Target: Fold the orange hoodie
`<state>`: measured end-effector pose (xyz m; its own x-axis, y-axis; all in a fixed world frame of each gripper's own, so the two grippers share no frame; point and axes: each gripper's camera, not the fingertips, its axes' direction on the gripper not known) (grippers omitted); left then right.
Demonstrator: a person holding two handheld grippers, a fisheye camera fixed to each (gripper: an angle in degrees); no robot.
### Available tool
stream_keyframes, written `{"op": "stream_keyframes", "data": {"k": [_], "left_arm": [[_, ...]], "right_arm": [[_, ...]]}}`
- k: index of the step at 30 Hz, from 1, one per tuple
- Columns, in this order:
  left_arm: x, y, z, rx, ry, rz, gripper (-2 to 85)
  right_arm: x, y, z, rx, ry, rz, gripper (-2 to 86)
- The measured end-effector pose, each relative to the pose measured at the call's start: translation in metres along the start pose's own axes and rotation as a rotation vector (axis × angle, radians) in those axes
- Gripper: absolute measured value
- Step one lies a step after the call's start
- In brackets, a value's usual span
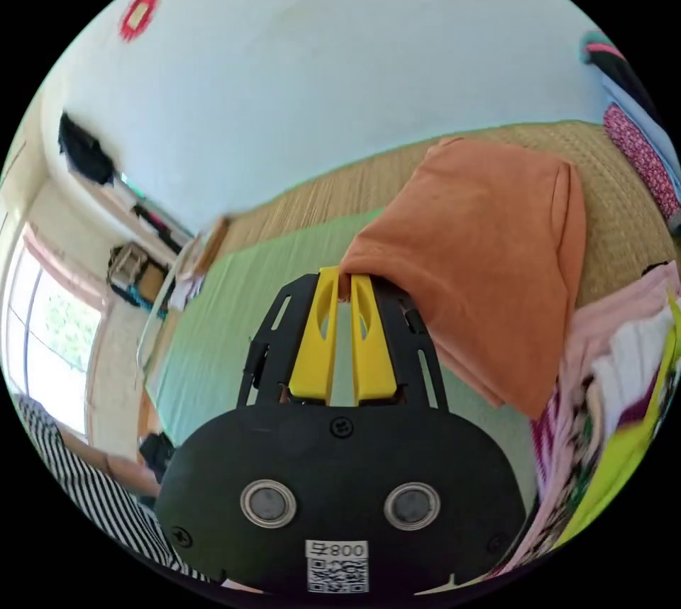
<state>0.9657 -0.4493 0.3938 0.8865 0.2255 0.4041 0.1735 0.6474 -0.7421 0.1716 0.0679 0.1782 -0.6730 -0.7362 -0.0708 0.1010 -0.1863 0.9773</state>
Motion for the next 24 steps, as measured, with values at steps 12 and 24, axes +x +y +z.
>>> {"op": "stream_keyframes", "data": {"k": [12,24], "left_arm": [[-0.027,0.148,-0.046,-0.010,-0.013,-0.123,0.1],[-0.045,0.218,-0.031,0.014,0.034,-0.102,0.1]], "right_arm": [[-0.166,0.213,-0.012,-0.425,-0.192,-0.047,2.5],[-0.094,0.205,-0.120,-0.174,0.050,0.239,9.5]]}}
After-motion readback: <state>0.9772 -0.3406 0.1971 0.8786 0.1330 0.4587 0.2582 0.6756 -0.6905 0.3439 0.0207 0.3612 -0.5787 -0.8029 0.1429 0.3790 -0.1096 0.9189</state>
